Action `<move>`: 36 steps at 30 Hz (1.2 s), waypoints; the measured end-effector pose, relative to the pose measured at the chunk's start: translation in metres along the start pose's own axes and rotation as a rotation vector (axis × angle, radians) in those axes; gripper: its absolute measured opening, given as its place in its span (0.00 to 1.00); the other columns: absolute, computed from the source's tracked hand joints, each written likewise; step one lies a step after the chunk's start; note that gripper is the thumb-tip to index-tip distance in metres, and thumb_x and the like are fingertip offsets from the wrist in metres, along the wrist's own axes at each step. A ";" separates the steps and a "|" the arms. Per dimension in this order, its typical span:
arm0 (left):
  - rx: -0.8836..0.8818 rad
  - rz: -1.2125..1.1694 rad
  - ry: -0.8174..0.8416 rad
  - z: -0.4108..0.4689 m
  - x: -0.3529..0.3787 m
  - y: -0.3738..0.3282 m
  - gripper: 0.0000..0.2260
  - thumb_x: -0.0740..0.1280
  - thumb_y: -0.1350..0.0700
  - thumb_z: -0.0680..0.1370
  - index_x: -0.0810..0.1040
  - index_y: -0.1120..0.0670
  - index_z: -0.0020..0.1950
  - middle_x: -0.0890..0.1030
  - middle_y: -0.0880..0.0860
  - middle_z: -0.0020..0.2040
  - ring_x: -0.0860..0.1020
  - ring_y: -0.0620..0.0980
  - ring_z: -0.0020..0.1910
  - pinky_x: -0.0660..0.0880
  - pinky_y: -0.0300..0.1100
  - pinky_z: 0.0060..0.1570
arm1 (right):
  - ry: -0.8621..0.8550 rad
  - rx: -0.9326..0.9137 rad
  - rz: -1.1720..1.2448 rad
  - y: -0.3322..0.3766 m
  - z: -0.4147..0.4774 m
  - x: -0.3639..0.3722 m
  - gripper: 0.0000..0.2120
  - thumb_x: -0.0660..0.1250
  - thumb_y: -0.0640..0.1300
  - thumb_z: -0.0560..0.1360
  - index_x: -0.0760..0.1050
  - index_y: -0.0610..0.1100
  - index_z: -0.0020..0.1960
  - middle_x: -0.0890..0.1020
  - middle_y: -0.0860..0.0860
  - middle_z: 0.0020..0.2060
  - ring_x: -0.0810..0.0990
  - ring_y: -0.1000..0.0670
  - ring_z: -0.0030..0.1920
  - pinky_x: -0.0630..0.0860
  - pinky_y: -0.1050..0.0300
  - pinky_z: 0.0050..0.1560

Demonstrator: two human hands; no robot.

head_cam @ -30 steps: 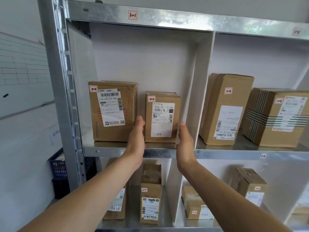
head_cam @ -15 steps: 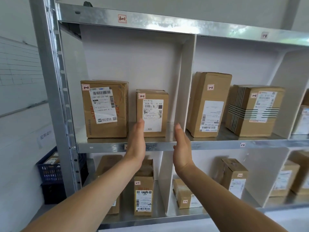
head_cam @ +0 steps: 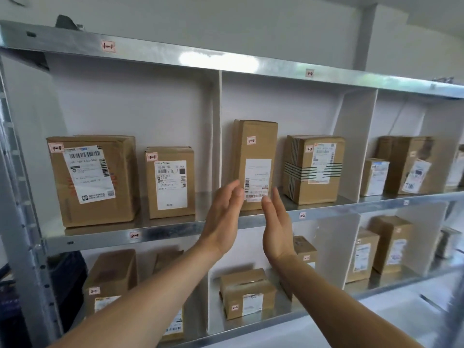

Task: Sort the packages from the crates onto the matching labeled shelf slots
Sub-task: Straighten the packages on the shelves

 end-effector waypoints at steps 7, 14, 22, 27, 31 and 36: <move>0.013 0.001 0.023 0.016 0.059 -0.013 0.32 0.51 0.34 0.76 0.65 0.47 0.77 0.66 0.42 0.75 0.64 0.33 0.69 0.57 0.26 0.64 | -0.055 0.002 -0.031 -0.003 0.016 -0.068 0.28 0.55 0.58 0.85 0.55 0.57 0.83 0.58 0.57 0.83 0.57 0.51 0.82 0.52 0.51 0.80; 0.014 0.079 0.034 0.031 0.104 -0.016 0.35 0.50 0.31 0.75 0.64 0.46 0.78 0.63 0.43 0.78 0.61 0.41 0.76 0.56 0.36 0.70 | -0.048 -0.029 -0.071 -0.012 0.036 -0.121 0.35 0.57 0.70 0.79 0.53 0.61 0.82 0.57 0.58 0.83 0.57 0.51 0.82 0.53 0.43 0.83; 0.095 0.089 0.121 0.043 0.167 -0.026 0.25 0.51 0.33 0.76 0.65 0.39 0.70 0.64 0.28 0.64 0.61 0.14 0.57 0.56 0.14 0.52 | -0.091 -0.015 -0.072 -0.024 0.056 -0.174 0.45 0.58 0.79 0.69 0.55 0.64 0.81 0.61 0.58 0.82 0.58 0.52 0.82 0.53 0.43 0.82; 0.116 0.087 0.160 0.066 0.202 -0.018 0.34 0.51 0.30 0.75 0.64 0.45 0.77 0.64 0.37 0.72 0.63 0.26 0.65 0.57 0.19 0.56 | -0.145 -0.012 -0.134 -0.028 0.072 -0.203 0.41 0.56 0.73 0.72 0.55 0.62 0.82 0.58 0.59 0.83 0.56 0.52 0.83 0.53 0.48 0.80; 0.141 0.087 0.181 0.083 0.221 -0.004 0.35 0.51 0.29 0.75 0.63 0.45 0.78 0.60 0.41 0.79 0.58 0.37 0.76 0.58 0.37 0.73 | -0.180 -0.008 -0.196 -0.035 0.091 -0.210 0.45 0.52 0.78 0.68 0.56 0.63 0.82 0.57 0.60 0.83 0.56 0.50 0.83 0.54 0.42 0.82; 0.287 0.338 0.085 0.102 0.226 0.020 0.38 0.45 0.27 0.76 0.64 0.46 0.78 0.52 0.45 0.82 0.49 0.46 0.81 0.55 0.49 0.78 | -0.127 -0.058 -0.326 -0.049 0.114 -0.204 0.43 0.51 0.78 0.69 0.52 0.67 0.81 0.50 0.64 0.82 0.51 0.53 0.83 0.52 0.44 0.82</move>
Point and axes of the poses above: each hand's wrist, its own z-axis towards the middle knuckle, its own x-axis out of the palm, y = z × x, the point moved 1 cm from there along z, towards the middle knuckle
